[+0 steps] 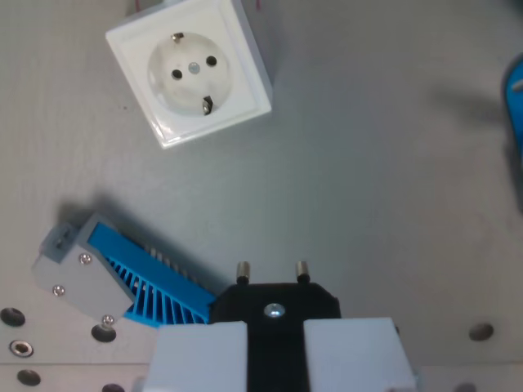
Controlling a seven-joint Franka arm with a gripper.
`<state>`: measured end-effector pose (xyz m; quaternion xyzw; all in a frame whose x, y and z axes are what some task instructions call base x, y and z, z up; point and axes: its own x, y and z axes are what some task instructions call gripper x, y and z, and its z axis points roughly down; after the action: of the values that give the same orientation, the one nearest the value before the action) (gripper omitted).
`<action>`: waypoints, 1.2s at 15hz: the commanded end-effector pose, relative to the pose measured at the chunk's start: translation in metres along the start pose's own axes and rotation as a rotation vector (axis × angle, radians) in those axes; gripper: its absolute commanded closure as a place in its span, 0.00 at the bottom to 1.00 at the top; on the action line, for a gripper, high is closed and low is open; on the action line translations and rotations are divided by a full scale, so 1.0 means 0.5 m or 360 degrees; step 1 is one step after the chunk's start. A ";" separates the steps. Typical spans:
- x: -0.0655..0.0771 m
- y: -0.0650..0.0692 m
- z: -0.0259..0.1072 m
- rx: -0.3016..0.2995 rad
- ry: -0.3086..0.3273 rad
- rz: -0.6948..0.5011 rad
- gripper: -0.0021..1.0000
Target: Move above the white socket
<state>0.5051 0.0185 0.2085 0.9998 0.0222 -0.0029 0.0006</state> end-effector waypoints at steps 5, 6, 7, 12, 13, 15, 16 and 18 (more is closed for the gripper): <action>0.028 -0.026 0.066 0.0069 0.0066 -0.0369 1.00; 0.033 -0.030 0.076 0.0069 0.0059 -0.0385 1.00; 0.037 -0.033 0.086 0.0068 0.0055 -0.0396 1.00; 0.058 -0.048 0.132 0.0060 0.0026 -0.0450 1.00; 0.062 -0.050 0.140 0.0059 0.0022 -0.0460 1.00; 0.067 -0.053 0.155 0.0056 0.0023 -0.0466 1.00; 0.069 -0.055 0.161 0.0055 0.0026 -0.0471 1.00; 0.072 -0.058 0.172 0.0051 0.0034 -0.0474 1.00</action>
<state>0.5332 0.0477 0.1259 0.9920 0.1258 0.0048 -0.0071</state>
